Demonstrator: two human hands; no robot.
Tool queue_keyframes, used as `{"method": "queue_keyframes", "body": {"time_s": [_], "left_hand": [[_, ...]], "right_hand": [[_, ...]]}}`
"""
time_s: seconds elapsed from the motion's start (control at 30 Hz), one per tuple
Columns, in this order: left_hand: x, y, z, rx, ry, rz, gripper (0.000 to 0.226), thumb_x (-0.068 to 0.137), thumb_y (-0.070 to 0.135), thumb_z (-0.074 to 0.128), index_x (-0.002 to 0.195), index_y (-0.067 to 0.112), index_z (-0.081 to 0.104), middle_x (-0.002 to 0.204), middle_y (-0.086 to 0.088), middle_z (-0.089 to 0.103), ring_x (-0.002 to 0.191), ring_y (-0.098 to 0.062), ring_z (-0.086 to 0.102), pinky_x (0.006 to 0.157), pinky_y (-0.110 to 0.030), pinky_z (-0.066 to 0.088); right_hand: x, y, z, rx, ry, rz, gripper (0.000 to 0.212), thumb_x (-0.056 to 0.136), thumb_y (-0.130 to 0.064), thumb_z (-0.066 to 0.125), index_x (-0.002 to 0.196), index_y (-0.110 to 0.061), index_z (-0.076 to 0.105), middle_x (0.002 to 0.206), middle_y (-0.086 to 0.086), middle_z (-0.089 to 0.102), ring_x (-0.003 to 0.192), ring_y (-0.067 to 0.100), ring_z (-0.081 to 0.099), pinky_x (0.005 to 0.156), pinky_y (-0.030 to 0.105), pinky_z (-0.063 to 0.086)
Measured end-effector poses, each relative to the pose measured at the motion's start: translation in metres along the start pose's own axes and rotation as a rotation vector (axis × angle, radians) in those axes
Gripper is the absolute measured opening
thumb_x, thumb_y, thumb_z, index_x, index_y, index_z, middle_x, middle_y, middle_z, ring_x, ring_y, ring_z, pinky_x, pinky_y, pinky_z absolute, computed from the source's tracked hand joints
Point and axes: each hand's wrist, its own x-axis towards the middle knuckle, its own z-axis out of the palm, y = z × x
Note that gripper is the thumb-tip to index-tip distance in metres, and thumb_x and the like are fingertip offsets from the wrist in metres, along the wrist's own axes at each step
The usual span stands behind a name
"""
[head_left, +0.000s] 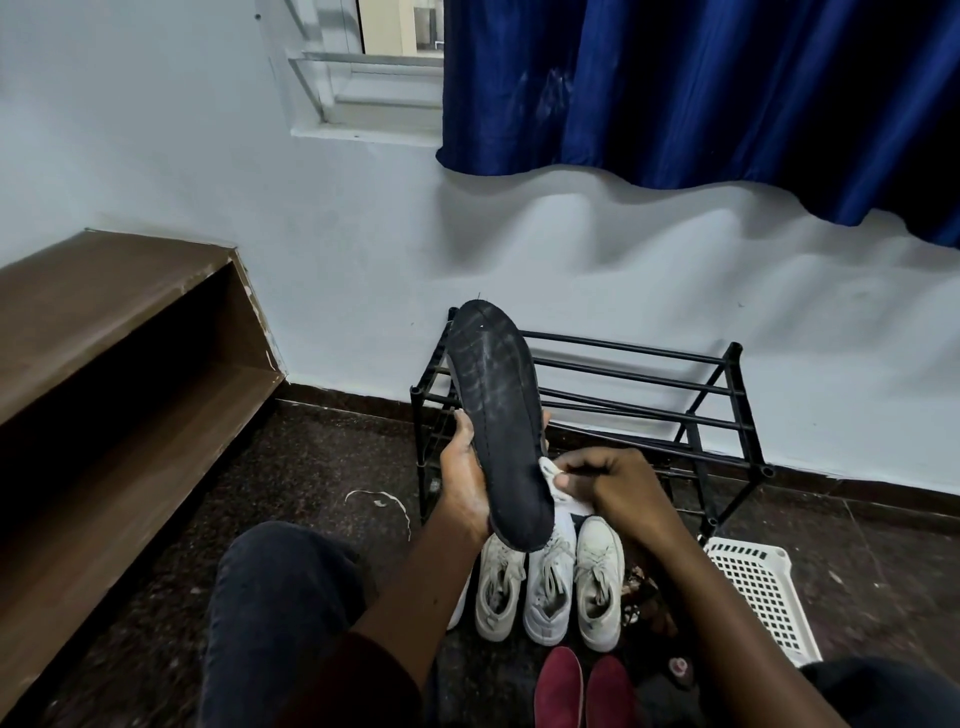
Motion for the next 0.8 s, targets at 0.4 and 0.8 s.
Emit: {"method": "queue_keyframes", "body": {"time_s": [0.4, 0.8], "left_hand": [[-0.006, 0.002, -0.032, -0.086, -0.074, -0.121, 0.081, 0.087, 0.07, 0.035, 0.128, 0.004, 0.056, 0.128, -0.02, 0.056, 0.115, -0.036, 0.056, 0.093, -0.051, 0.048], [0.01, -0.011, -0.049, 0.131, 0.096, -0.21, 0.082, 0.096, 0.056, 0.017, 0.076, 0.005, 0.078, 0.083, -0.014, 0.073, 0.073, -0.022, 0.071, 0.065, -0.028, 0.059]], "right_hand": [[-0.021, 0.023, 0.029, 0.078, -0.298, 0.262, 0.018, 0.074, 0.013, 0.062, 0.067, -0.002, 0.069, 0.053, 0.002, 0.06, 0.048, 0.006, 0.053, 0.049, 0.017, 0.041], [0.01, 0.014, 0.059, -0.483, 0.009, -0.308, 0.02, 0.076, -0.004, 0.071, 0.094, -0.011, 0.075, 0.092, 0.008, 0.071, 0.083, 0.017, 0.064, 0.069, 0.004, 0.032]]}}
